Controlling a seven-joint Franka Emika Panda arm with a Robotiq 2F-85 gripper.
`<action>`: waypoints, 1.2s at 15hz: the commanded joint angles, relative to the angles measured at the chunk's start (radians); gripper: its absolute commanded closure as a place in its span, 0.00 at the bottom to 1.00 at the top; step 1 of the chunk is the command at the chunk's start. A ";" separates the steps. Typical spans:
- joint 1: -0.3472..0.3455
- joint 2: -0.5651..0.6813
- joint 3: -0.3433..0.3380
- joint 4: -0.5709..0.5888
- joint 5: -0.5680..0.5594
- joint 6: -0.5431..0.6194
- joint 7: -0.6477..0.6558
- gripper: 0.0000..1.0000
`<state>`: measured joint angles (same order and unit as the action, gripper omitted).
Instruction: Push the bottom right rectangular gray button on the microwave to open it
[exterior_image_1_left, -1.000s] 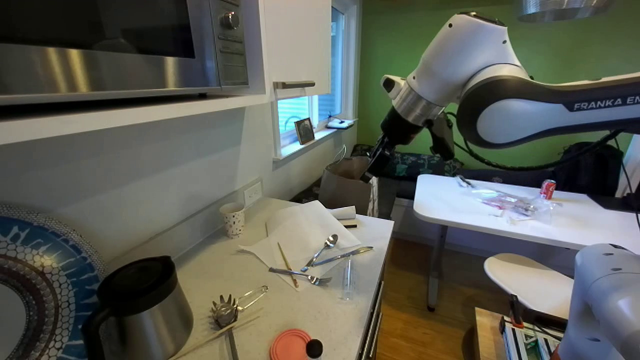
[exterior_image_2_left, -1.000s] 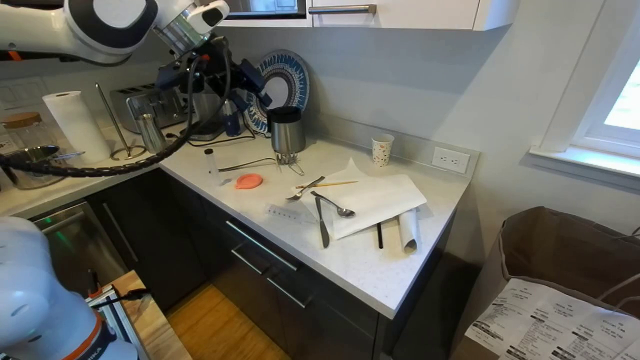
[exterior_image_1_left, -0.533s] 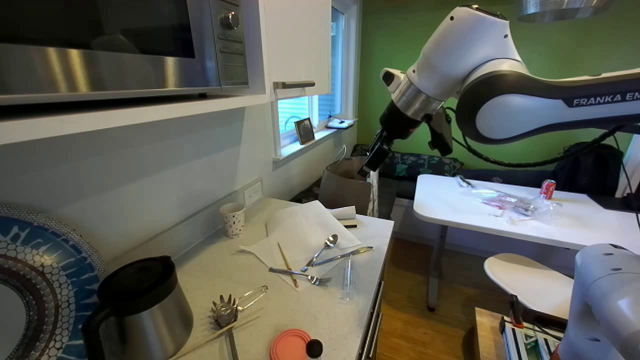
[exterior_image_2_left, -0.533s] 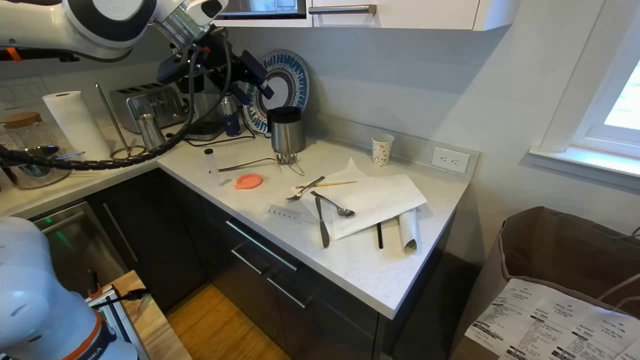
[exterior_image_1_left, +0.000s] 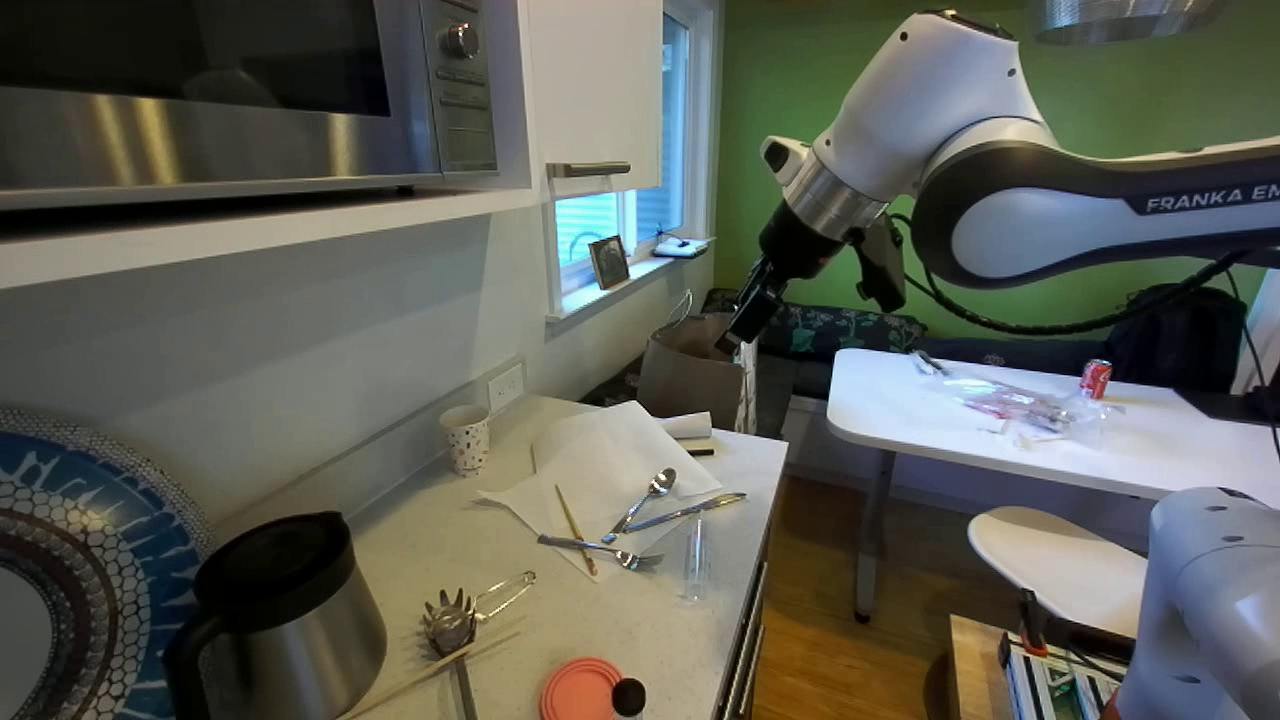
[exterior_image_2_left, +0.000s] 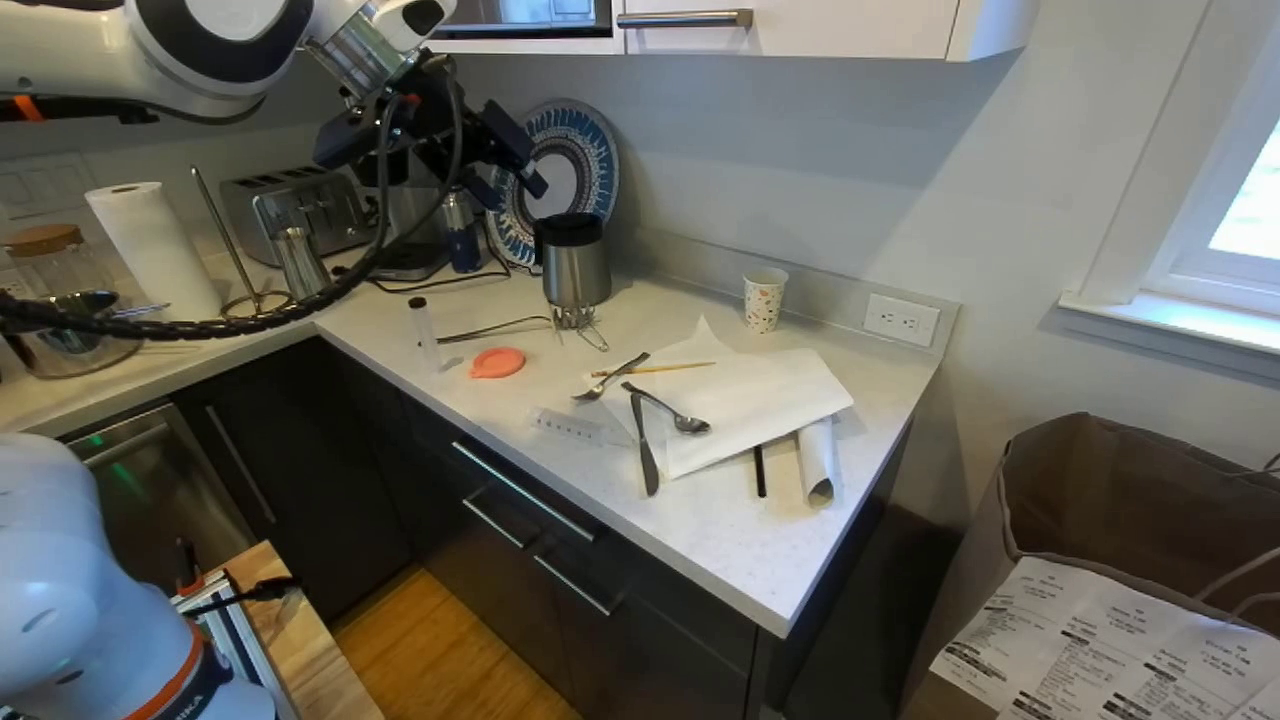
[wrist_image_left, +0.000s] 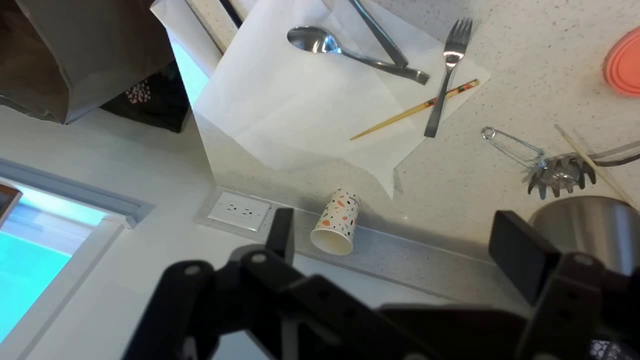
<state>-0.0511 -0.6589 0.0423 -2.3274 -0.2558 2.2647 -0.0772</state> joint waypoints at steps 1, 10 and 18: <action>-0.002 0.007 -0.001 0.012 -0.019 0.017 0.009 0.00; 0.042 0.115 -0.013 0.215 0.062 0.207 0.016 0.27; 0.105 0.258 0.029 0.396 0.206 0.379 0.065 0.89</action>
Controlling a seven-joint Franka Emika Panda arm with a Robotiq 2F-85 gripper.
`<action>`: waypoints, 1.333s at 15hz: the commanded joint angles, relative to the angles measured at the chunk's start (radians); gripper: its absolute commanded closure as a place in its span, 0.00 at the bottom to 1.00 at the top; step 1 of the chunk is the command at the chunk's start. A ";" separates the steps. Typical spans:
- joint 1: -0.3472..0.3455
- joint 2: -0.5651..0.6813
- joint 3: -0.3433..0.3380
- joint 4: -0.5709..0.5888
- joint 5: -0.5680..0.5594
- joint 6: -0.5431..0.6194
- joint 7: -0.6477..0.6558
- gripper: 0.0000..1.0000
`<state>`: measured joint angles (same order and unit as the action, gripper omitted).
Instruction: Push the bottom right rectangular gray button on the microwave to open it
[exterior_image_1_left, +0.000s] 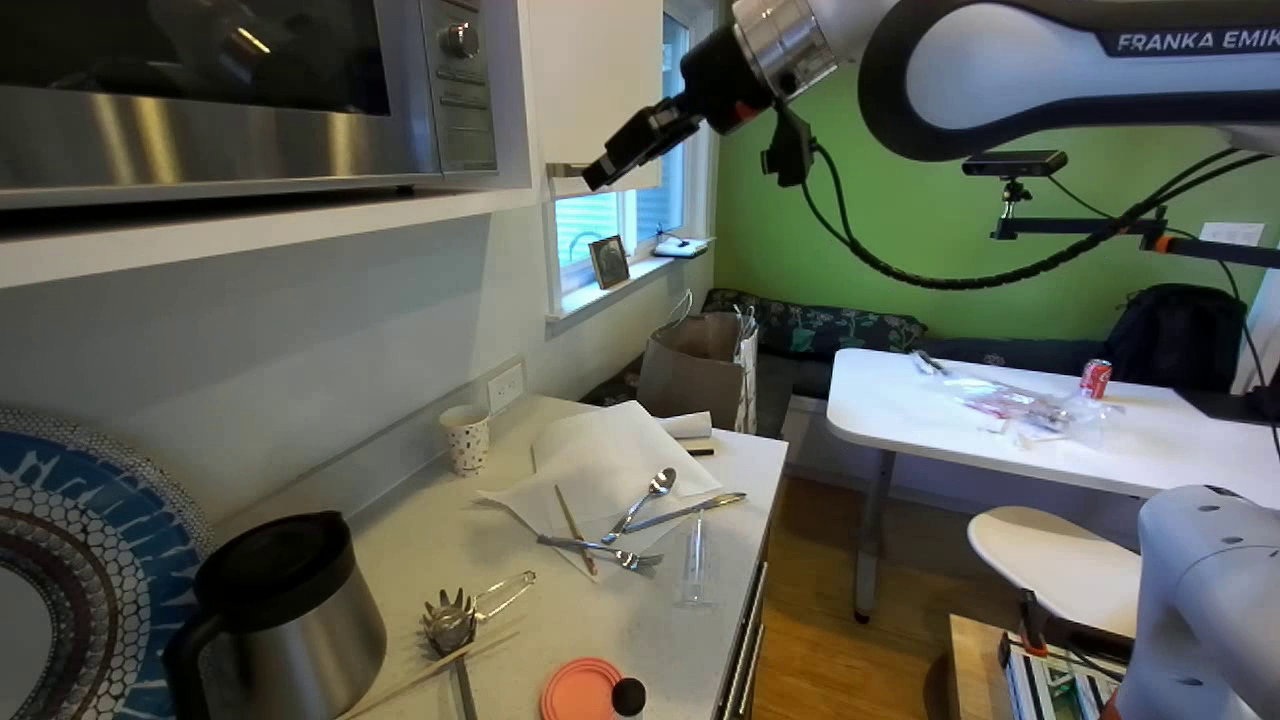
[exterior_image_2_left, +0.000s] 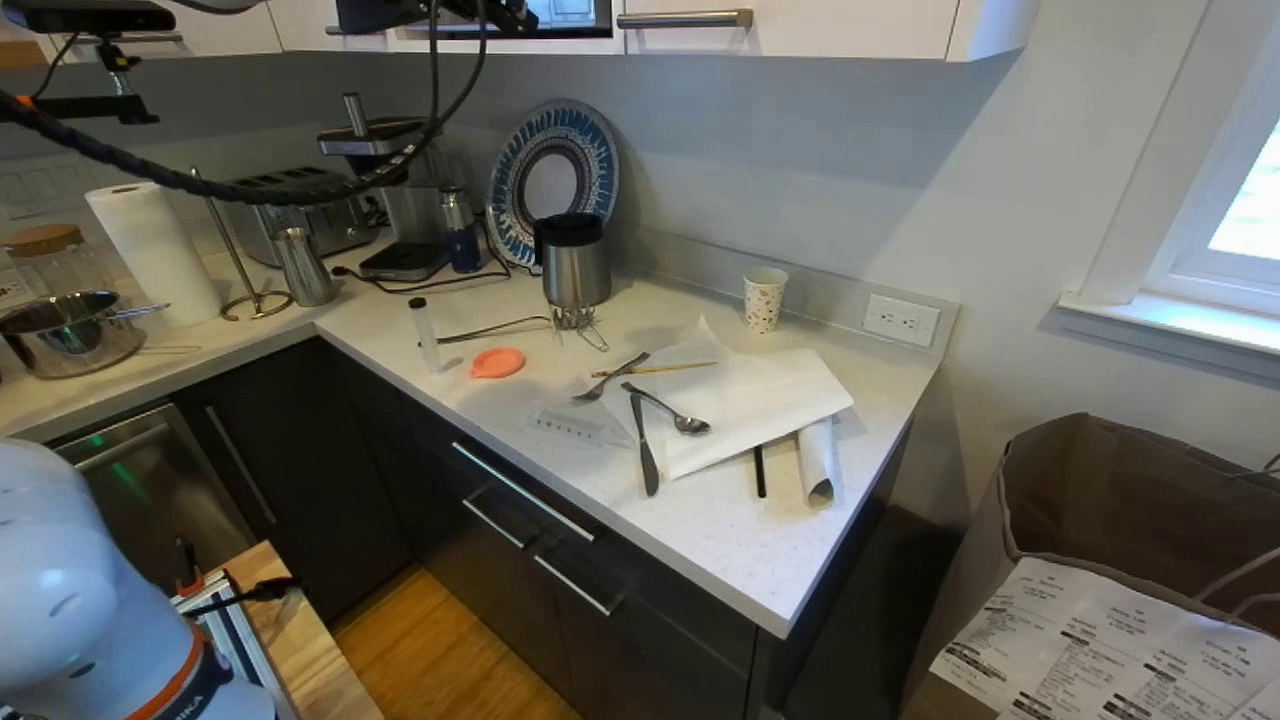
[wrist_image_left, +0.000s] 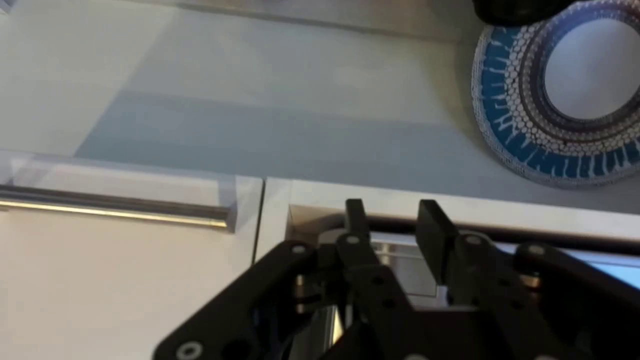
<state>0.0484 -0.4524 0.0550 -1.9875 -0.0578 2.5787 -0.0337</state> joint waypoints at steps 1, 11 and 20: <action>0.001 0.018 0.008 0.023 0.000 0.026 0.007 0.70; -0.026 0.068 0.023 0.073 -0.022 0.111 0.048 1.00; 0.000 0.151 0.019 0.102 0.036 0.242 0.066 1.00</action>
<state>0.0454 -0.3405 0.0703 -1.9090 -0.0413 2.7865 0.0076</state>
